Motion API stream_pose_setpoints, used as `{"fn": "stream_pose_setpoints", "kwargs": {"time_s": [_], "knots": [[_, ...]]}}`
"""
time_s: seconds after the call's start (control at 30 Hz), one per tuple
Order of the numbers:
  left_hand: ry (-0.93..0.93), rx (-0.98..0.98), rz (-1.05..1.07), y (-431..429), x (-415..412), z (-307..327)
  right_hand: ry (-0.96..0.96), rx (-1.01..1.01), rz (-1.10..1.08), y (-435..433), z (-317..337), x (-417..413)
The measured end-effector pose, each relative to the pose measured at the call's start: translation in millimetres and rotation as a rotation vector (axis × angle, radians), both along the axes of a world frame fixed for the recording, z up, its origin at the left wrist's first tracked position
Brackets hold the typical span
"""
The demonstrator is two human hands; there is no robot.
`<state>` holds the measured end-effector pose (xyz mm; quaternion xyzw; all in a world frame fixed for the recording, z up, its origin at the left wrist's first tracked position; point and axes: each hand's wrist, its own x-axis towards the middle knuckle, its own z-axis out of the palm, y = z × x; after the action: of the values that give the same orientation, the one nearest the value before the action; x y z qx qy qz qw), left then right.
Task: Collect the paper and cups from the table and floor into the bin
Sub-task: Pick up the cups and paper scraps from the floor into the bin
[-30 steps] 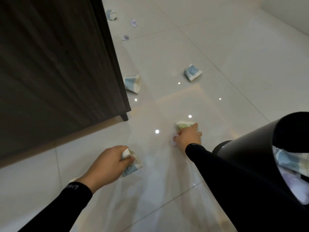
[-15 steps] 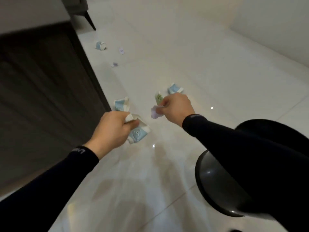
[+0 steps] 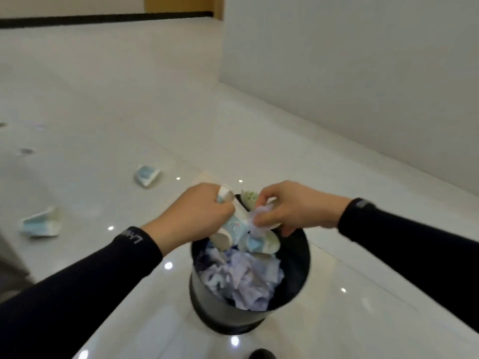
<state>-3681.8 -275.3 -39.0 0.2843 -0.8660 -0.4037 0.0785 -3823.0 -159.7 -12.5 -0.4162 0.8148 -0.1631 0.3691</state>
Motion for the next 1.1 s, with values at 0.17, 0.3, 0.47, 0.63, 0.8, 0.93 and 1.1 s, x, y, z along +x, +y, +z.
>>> {"fn": "stream_pose_setpoints", "kwargs": {"time_s": [0.17,0.3,0.47,0.63,0.8,0.93,1.1], "knots": [[-0.201,0.003,-0.126,19,-12,-24,-0.030,0.117,0.089,27,-43,-3],[-0.220,-0.019,-0.146,11,-2,-26,0.086,0.001,0.070,32,-53,-3],[-0.052,0.057,0.063,-20,17,-17,0.326,-0.032,-0.390,55,-69,-20],[-0.011,0.133,0.189,-50,40,-30,-0.205,0.231,-0.567,64,-91,-19],[-0.023,0.136,0.234,-68,49,-38,-0.301,0.133,-0.661,49,-89,-32],[0.104,0.189,0.413,-89,57,-33,-0.445,0.125,-0.697,16,-81,-33],[0.100,0.311,0.624,-94,80,3,-0.611,0.044,-0.853,-31,-34,-13]]}}
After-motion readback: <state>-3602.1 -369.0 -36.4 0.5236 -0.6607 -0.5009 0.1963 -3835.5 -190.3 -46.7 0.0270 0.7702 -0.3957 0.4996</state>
